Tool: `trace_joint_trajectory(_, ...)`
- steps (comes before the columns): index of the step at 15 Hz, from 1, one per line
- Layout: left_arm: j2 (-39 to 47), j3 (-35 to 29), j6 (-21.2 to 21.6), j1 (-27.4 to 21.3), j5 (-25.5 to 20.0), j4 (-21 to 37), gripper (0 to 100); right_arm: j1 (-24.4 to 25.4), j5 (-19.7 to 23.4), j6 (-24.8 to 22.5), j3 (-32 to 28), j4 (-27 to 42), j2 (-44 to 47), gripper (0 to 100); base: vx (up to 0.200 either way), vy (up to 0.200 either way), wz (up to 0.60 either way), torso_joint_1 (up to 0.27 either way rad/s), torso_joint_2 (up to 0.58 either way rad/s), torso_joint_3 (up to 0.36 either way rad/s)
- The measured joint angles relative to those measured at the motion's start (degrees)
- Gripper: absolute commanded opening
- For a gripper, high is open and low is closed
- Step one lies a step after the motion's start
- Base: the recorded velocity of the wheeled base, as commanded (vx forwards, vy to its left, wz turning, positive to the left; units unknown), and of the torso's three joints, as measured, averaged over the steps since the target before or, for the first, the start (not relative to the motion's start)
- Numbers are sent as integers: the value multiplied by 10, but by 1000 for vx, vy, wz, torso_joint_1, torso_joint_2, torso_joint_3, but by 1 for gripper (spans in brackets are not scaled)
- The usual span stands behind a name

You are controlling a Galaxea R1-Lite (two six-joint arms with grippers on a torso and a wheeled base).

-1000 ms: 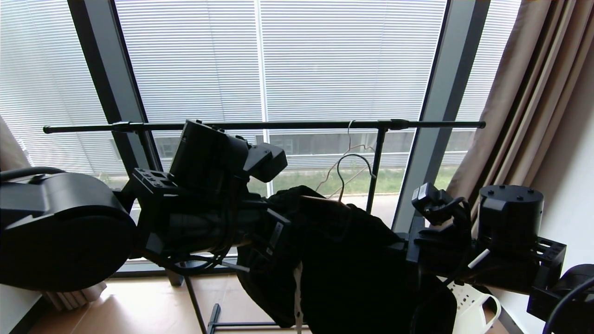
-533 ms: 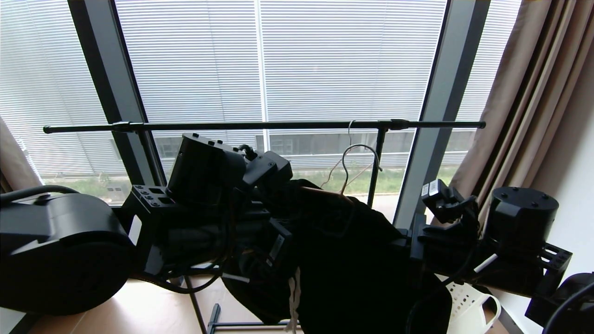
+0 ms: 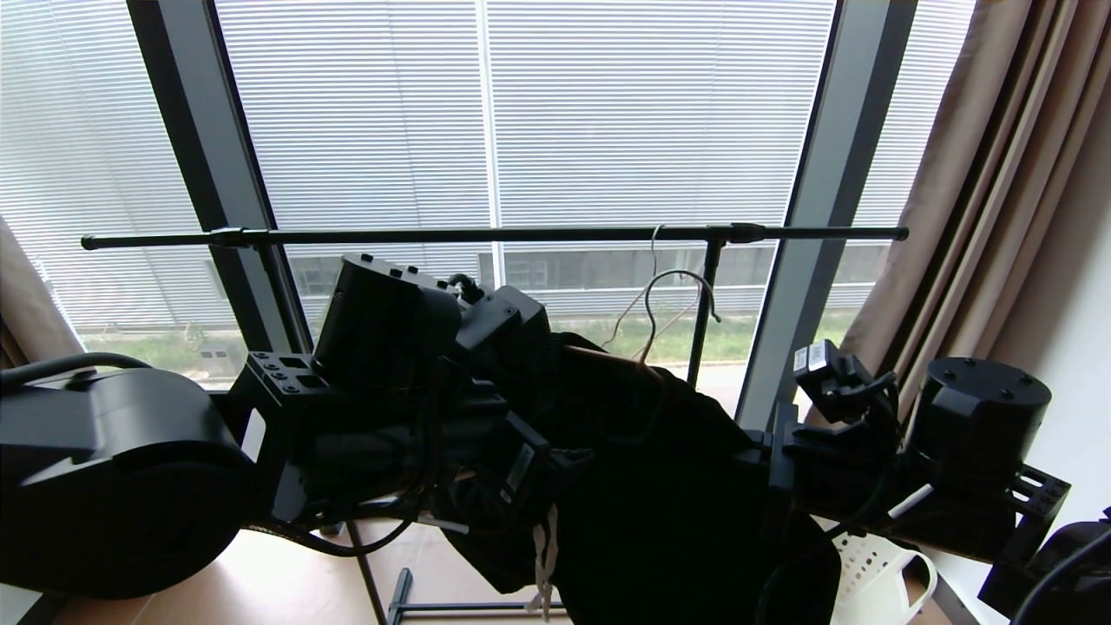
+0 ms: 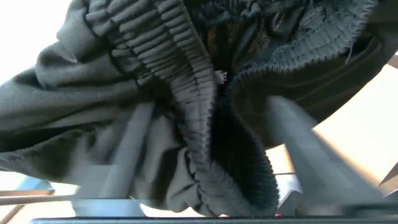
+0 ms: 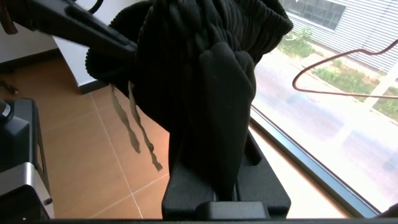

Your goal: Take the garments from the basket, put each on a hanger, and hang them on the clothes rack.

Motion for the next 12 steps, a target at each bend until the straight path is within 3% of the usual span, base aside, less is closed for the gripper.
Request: trace_joint_trajectory(12, -98, 59, -7, 0, 0, -26, 100, -29, 52, 0, 0, -5, 3, 0, 0, 0, 0, 0, 0, 0)
